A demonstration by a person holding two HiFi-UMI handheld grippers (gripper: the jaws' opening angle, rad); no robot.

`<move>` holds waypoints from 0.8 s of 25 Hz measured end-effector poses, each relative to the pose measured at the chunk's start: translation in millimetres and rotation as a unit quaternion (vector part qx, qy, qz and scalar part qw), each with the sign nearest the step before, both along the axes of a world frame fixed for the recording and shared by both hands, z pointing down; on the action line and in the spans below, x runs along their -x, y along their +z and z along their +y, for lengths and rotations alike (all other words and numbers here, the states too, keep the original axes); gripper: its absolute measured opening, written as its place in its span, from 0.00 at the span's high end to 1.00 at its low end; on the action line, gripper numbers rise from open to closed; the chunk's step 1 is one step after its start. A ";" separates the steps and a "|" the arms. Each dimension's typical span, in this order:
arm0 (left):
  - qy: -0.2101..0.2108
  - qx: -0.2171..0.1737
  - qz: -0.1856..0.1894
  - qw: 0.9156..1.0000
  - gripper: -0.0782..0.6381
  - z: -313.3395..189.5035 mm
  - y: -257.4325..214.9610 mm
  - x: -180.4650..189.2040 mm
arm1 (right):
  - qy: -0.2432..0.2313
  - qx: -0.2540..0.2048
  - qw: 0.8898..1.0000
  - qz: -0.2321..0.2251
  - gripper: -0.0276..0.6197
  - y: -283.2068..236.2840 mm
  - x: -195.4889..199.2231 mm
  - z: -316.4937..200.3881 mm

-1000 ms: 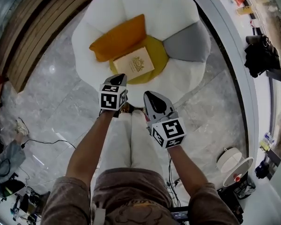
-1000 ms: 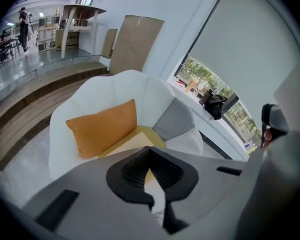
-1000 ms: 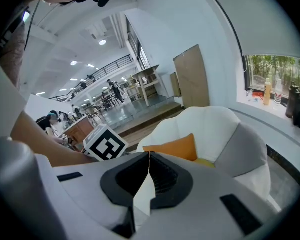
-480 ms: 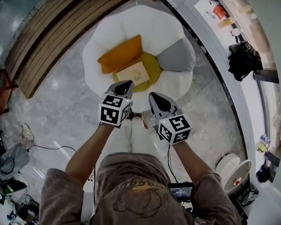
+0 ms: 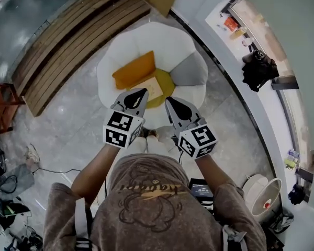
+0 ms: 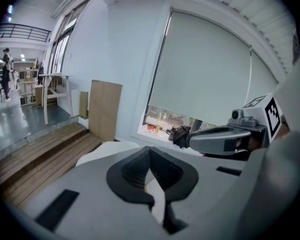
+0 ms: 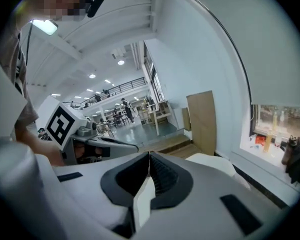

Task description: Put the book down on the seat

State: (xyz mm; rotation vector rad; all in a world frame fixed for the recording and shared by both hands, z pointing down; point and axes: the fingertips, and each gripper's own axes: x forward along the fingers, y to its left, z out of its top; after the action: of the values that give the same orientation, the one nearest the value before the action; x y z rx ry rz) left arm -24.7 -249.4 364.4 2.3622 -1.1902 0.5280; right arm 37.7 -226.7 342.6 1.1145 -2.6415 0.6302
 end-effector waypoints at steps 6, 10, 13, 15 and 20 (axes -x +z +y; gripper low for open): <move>0.016 -0.067 0.017 0.997 0.88 19.6 -64.5 -7.2 | -0.004 -0.071 0.997 -0.011 0.93 -59.3 5.0 15.8; 0.013 -0.113 0.031 0.993 0.88 34.8 -96.9 -4.6 | -0.001 -0.108 0.994 -0.014 0.93 -88.8 5.6 25.8; 0.014 -0.139 0.030 0.990 0.88 45.5 -111.8 -0.8 | 0.006 -0.128 0.992 -0.013 0.93 -102.8 3.0 27.2; 0.014 -0.150 0.032 0.988 0.88 50.9 -118.4 2.1 | 0.012 -0.134 0.991 -0.017 0.93 -108.7 0.9 28.0; 0.006 -0.167 0.040 0.985 0.88 58.0 -128.7 4.2 | 0.019 -0.141 0.990 -0.025 0.93 -113.8 -3.4 33.4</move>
State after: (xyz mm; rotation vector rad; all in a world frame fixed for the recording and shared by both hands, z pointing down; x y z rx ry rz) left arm -28.9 -191.4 235.7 2.6421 -1.3134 0.2466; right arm 41.0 -193.2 228.8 1.2397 -2.8224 0.3001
